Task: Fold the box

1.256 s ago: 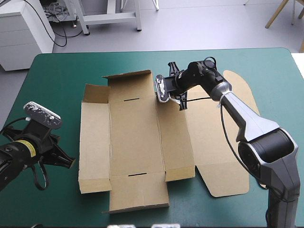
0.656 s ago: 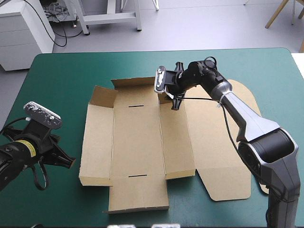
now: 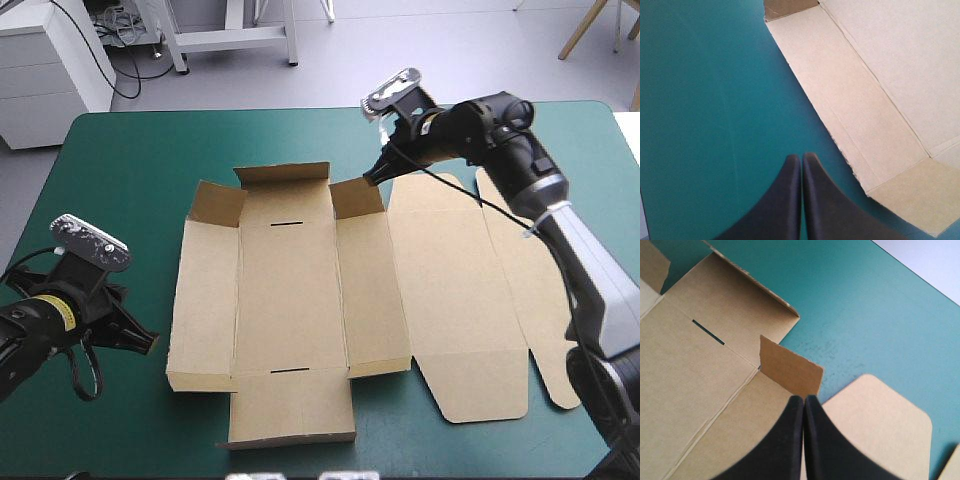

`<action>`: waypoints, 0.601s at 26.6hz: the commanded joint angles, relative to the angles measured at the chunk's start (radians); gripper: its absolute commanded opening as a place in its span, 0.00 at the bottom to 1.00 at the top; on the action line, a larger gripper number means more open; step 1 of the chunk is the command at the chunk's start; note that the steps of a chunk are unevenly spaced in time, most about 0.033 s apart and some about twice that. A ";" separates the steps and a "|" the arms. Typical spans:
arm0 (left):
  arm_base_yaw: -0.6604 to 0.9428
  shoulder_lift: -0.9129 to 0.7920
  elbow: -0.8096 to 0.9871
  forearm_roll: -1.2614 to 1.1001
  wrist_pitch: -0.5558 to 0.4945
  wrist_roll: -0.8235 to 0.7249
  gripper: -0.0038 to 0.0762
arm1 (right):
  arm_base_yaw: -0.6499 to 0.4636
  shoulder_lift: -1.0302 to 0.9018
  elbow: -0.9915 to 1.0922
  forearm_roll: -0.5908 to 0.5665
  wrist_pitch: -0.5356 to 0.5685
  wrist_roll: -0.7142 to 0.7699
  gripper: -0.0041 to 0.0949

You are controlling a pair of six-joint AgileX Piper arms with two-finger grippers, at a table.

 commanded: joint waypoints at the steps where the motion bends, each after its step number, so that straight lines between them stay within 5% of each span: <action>1: -0.005 -0.003 -0.028 0.014 -0.030 -0.010 0.04 | -0.076 -0.114 -0.033 -0.009 0.045 0.154 0.02; 7: -0.005 -0.003 -0.028 0.014 -0.030 -0.010 0.04 | -0.233 -0.169 -0.033 -0.009 0.237 0.179 0.02; 16: -0.005 -0.003 -0.028 0.031 -0.053 -0.010 0.04 | -0.435 -0.342 0.213 0.051 0.237 0.128 0.02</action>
